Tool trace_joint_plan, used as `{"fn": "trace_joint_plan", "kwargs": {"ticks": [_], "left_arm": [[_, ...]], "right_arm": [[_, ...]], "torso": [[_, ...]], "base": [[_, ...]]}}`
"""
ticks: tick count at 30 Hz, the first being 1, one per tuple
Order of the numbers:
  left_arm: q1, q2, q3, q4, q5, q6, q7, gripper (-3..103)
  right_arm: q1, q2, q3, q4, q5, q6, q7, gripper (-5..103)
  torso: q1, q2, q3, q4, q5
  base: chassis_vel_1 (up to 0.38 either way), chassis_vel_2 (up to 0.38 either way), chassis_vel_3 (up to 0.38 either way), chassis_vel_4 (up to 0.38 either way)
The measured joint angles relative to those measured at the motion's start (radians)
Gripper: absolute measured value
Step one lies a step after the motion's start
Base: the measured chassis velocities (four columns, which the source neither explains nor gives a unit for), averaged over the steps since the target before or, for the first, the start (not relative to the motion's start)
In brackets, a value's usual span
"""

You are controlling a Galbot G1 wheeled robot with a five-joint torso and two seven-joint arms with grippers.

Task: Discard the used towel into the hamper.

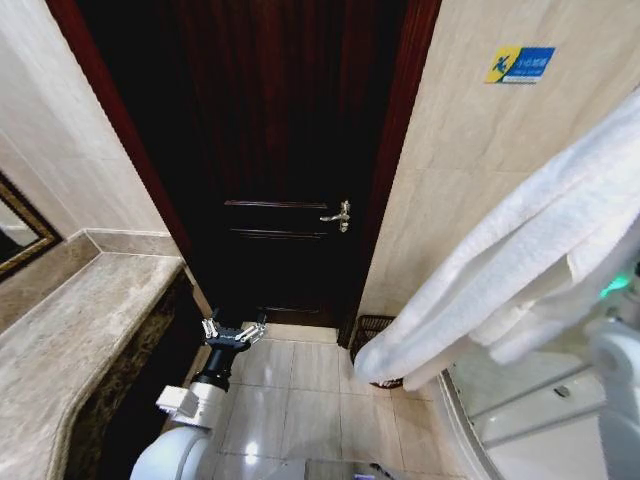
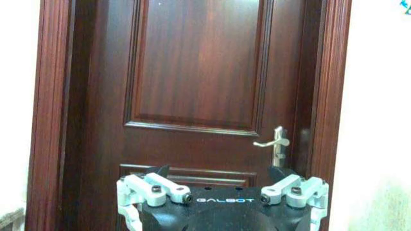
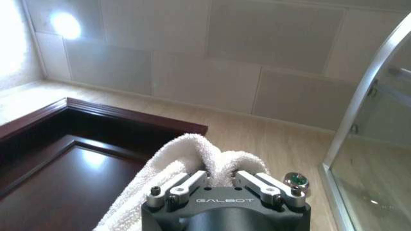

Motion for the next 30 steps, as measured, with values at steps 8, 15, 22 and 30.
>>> {"fn": "trace_joint_plan", "kwargs": {"ticks": [8, 15, 22, 30], "left_arm": [[0.000, 0.000, 0.000, 0.000, 0.000, 0.000, 0.000, 99], [0.000, 0.000, 0.000, 0.000, 0.000, 0.000, 0.000, 99], [0.000, 0.000, 0.000, 0.000, 0.000, 0.000, 0.000, 99], [0.000, 0.000, 0.000, 0.000, 0.000, 0.000, 0.000, 99]], "right_arm": [[0.056, -0.050, -0.020, -0.097, 0.003, 0.014, -0.019, 7], [0.145, -0.087, -0.056, -0.162, 0.006, 0.007, -0.020, 7], [0.226, -0.117, -0.075, -0.224, 0.015, -0.004, -0.027, 7], [0.299, -0.132, -0.085, -0.278, 0.034, -0.004, -0.041, 7]], "torso": [[0.000, 0.000, 0.000, -0.0003, 0.0001], [0.000, 0.000, 0.000, -0.0002, 0.0000], [0.000, 0.000, 0.000, -0.0002, 0.0001], [0.000, 0.000, 0.000, -0.0002, 0.0002]], "base": [[0.000, 0.000, 0.000, 0.000], [0.000, 0.000, 0.000, 0.000], [0.000, 0.000, 0.000, 0.000], [0.000, 0.000, 0.000, 0.000]]}}
